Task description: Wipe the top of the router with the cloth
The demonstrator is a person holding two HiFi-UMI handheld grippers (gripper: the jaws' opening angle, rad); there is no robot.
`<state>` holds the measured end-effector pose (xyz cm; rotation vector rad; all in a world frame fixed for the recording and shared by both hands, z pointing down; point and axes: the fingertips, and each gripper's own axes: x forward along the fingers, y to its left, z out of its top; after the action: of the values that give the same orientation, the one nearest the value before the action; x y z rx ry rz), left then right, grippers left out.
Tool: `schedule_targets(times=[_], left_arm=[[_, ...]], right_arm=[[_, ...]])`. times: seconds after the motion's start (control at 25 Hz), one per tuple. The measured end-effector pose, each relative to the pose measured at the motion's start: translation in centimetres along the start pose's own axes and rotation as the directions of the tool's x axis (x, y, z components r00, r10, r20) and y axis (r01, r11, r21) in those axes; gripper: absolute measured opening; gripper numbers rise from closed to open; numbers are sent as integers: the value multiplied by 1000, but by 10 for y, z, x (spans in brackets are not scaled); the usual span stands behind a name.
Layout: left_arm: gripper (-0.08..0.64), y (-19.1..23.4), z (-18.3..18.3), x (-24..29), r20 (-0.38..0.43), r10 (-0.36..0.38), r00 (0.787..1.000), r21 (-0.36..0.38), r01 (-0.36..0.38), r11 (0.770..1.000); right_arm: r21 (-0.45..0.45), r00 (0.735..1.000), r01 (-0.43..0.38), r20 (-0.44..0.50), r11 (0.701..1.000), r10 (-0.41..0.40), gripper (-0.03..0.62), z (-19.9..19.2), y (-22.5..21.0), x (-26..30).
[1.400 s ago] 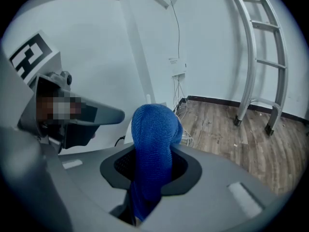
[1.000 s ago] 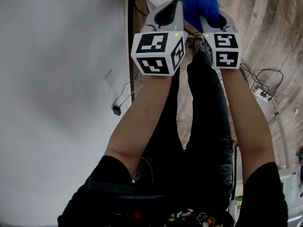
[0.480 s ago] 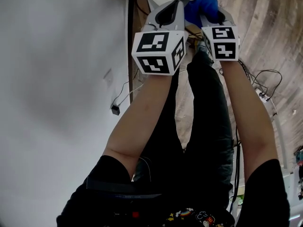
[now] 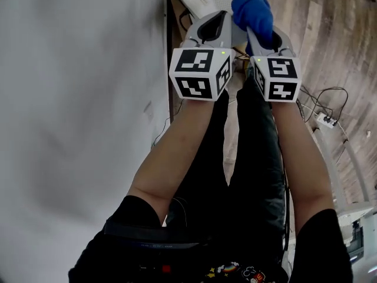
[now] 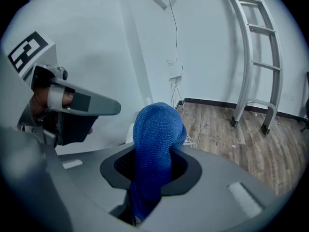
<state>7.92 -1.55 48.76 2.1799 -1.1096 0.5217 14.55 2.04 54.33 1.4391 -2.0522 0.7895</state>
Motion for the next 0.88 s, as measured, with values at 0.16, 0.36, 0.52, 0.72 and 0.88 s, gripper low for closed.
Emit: schedule_targets(times=[0.16,0.36,0.52,0.72,0.88], left_arm=[[0,5,29,-25,24,-22,999,17,22,1000],[0,44,39,-49,23,-8,1000,30,7,1000],[0,81,38,-50,32,38,999,10,-39,999],[0,112,34,-58,57,110,992,-64,-106,992],[0,120,44,-35,75,150,986,-115,-141,983]], right_arm=[[-2,997,-2,72,1000,2,123,47,34,-18],[8,991,-34,130,999,33,123,80,89,-11],[-21,988,-85,127,996,87,123,91,118,20],[-132,980,-124,140,984,142,123,130,110,40],[-252,978,-160,88,954,187,123,157,69,72]])
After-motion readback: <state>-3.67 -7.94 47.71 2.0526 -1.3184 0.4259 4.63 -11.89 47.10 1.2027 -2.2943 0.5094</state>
